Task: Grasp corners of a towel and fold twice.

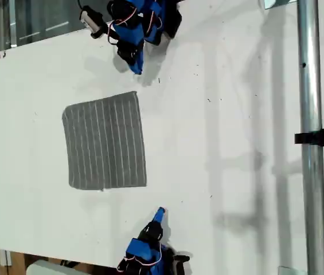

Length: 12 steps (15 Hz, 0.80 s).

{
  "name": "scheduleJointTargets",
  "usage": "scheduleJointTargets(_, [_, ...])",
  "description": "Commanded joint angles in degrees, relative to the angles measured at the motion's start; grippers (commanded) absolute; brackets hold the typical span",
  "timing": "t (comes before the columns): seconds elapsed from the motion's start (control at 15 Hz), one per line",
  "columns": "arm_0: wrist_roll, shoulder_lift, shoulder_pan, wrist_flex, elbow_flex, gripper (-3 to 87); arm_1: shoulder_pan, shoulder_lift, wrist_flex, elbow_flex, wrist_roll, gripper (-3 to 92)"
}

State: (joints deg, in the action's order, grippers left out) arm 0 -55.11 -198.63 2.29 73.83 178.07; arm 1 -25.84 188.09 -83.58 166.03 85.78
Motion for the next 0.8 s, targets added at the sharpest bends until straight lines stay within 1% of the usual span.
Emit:
scheduleJointTargets(0.0, [-46.3,-0.4,13.0,-0.1,0.7,7.4,-7.7,0.1,-0.4,-0.5,0.4,2.9])
scheduleJointTargets(0.07, [-35.2,-0.4,12.4,0.0,0.7,5.1,-8.1,0.2,-0.4,-0.5,0.4,3.3])
scheduleJointTargets(0.13, [-35.1,-0.4,13.5,-0.9,0.6,3.2,-5.7,0.2,-0.4,-0.5,0.4,4.6])
scheduleJointTargets(0.2, [-39.2,-0.4,14.4,-0.1,0.6,0.4,-2.5,0.2,-0.4,-0.5,0.4,4.6])
scheduleJointTargets(0.27, [-34.7,-0.4,14.4,-1.2,0.6,-2.8,1.0,0.2,-0.4,-0.5,0.8,4.6])
scheduleJointTargets(0.33, [-35.1,-0.4,12.8,-0.8,0.4,-2.8,3.4,0.2,1.2,-0.5,0.3,1.8])
scheduleJointTargets(0.4, [-34.7,-0.4,12.8,-0.4,0.6,-2.8,5.4,0.4,1.0,-1.0,0.3,-0.2])
scheduleJointTargets(0.47, [-30.8,-0.4,13.6,-1.7,0.6,-2.8,9.1,0.6,3.0,-1.3,0.2,-0.2])
scheduleJointTargets(0.53, [-29.4,-0.4,13.9,-2.3,0.6,-2.8,8.7,0.7,4.7,-3.1,-2.2,-0.2])
scheduleJointTargets(0.6, [-29.7,-0.4,14.2,-2.1,0.6,-2.8,9.1,0.7,9.1,-5.4,-10.7,-0.2])
scheduleJointTargets(0.67, [-29.7,-0.4,14.2,-2.1,0.6,-2.8,7.5,0.7,10.2,-6.5,-12.3,-0.3])
scheduleJointTargets(0.73, [-30.3,-0.4,14.2,-1.5,0.6,-2.8,6.4,0.7,8.9,-6.9,-13.8,-0.3])
